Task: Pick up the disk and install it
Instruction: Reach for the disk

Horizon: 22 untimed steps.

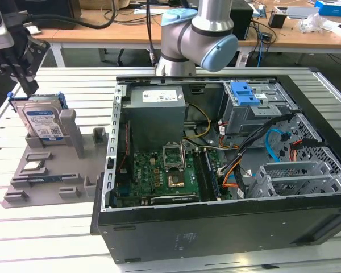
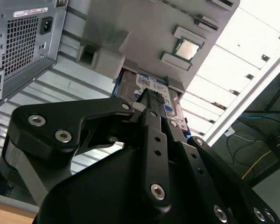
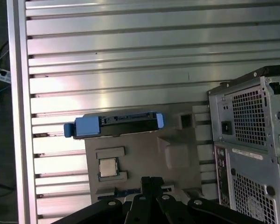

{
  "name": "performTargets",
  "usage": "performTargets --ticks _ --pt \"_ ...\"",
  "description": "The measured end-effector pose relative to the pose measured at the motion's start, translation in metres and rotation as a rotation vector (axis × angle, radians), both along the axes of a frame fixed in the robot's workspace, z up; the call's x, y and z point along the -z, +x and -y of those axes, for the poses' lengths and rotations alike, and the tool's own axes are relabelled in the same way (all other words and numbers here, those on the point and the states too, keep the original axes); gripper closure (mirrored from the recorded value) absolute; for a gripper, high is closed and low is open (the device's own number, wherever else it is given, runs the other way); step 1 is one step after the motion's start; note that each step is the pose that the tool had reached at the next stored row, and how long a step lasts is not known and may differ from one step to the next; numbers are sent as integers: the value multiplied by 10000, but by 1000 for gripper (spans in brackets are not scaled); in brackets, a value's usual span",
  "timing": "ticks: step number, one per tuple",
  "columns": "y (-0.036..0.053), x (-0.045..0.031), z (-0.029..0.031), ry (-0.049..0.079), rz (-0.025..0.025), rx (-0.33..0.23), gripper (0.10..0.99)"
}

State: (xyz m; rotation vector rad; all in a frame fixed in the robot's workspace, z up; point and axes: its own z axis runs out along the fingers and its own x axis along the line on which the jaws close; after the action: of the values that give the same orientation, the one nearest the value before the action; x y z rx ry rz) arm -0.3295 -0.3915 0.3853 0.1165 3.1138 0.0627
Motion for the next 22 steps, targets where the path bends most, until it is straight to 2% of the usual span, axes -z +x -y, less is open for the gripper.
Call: performTargets --ticks 5,8,11,14,18,19,22 --pt "-207 42 -34 -12 1 0 980" --pt "-359 95 -62 -30 1 1 980" --pt "-469 170 -97 -65 2 0 980" --pt "-513 228 -113 -87 2 1 980" --pt "-521 313 -123 -114 1 -3 980" --pt "-525 405 -138 -158 0 -6 980" --pt "-527 454 -159 -193 2 -7 980"
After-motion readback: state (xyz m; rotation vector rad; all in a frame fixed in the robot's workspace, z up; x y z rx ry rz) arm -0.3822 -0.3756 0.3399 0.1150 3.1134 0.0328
